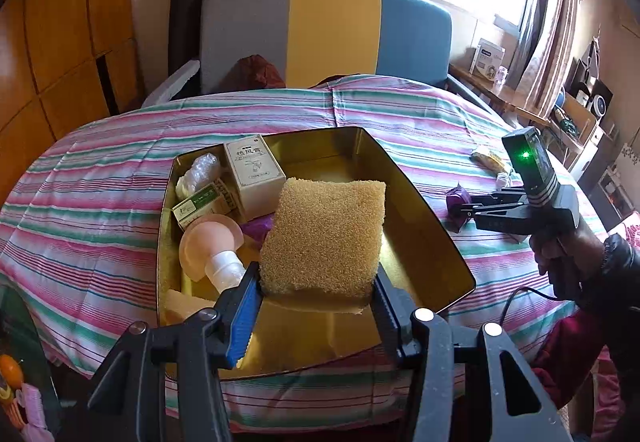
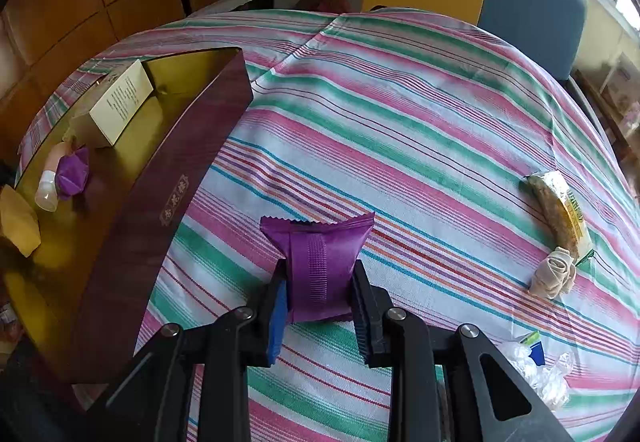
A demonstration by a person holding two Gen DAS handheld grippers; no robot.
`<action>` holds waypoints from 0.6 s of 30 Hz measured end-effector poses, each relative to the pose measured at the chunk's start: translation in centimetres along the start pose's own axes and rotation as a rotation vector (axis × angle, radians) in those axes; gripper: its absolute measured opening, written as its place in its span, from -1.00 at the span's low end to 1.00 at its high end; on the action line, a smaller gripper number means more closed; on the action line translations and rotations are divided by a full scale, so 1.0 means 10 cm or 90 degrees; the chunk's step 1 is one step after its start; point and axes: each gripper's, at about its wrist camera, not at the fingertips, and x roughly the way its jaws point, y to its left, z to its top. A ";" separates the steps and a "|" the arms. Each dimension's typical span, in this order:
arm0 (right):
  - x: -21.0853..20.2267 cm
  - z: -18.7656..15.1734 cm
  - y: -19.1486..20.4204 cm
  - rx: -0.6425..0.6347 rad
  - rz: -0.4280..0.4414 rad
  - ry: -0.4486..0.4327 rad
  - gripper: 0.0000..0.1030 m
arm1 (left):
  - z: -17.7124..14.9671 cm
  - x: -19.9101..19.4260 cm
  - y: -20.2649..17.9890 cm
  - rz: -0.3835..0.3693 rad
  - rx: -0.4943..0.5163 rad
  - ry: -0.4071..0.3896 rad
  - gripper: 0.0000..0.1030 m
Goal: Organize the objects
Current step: 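Hold the sponge above the tray while carrying the purple packet toward it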
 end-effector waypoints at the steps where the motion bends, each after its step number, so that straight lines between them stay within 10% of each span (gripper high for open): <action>1: 0.00 0.00 0.00 -0.001 -0.001 0.000 -0.44 | 0.01 0.01 0.02 -0.005 -0.005 0.003 0.01; 18: -0.02 -0.02 0.28 -0.091 -0.055 -0.008 -0.44 | 0.39 0.18 0.19 -0.062 -0.070 0.021 0.01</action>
